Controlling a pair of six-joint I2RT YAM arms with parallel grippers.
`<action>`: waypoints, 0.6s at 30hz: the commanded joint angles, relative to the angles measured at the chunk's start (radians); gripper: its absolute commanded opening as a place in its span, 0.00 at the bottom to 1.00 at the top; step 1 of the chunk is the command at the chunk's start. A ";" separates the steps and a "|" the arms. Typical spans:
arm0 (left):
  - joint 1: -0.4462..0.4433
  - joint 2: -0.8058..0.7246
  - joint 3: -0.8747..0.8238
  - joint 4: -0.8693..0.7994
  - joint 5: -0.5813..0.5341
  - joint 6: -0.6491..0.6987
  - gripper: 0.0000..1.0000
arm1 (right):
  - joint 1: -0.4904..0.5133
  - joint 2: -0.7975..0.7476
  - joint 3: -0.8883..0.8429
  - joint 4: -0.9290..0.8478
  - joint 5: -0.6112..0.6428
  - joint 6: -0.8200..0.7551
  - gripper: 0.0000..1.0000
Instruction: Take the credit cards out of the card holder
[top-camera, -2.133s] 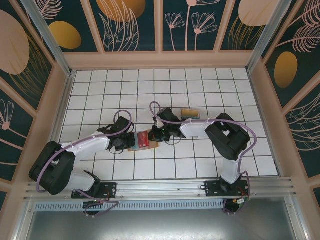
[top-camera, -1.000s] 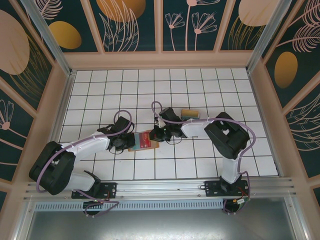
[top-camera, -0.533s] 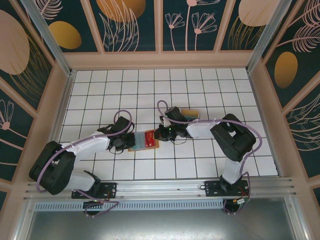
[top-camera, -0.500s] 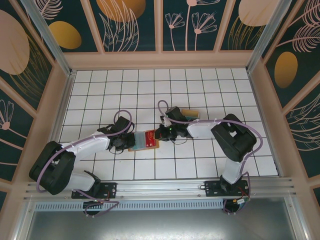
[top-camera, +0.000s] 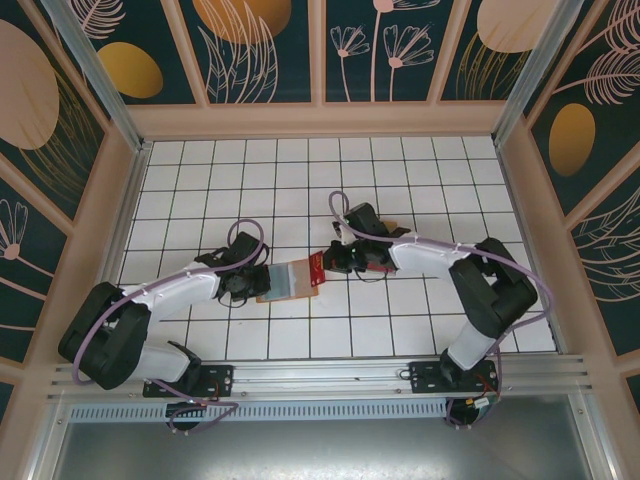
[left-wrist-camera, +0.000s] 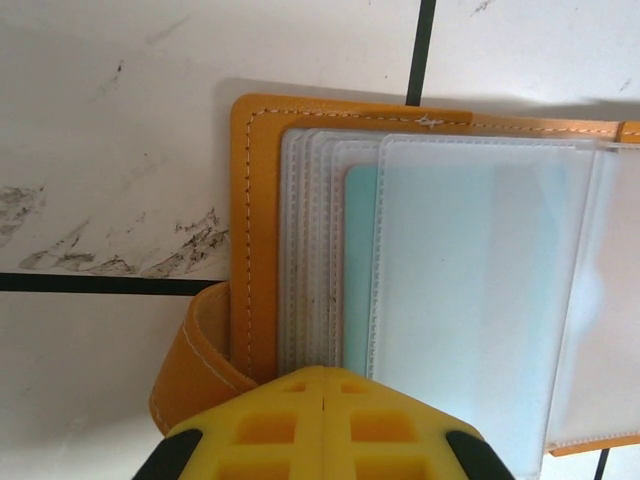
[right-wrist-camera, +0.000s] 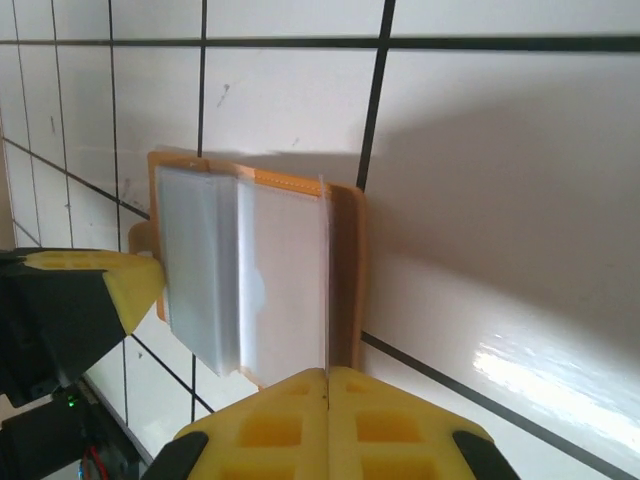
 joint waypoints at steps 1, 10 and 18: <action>0.003 -0.053 0.041 -0.024 -0.038 -0.017 0.07 | -0.009 -0.095 0.094 -0.167 0.127 -0.141 0.00; 0.003 -0.199 0.090 0.044 -0.112 -0.007 0.94 | -0.007 -0.233 0.241 -0.454 0.360 -0.522 0.00; 0.004 -0.269 0.085 0.116 -0.121 0.042 0.99 | 0.049 -0.376 0.181 -0.518 0.537 -1.014 0.00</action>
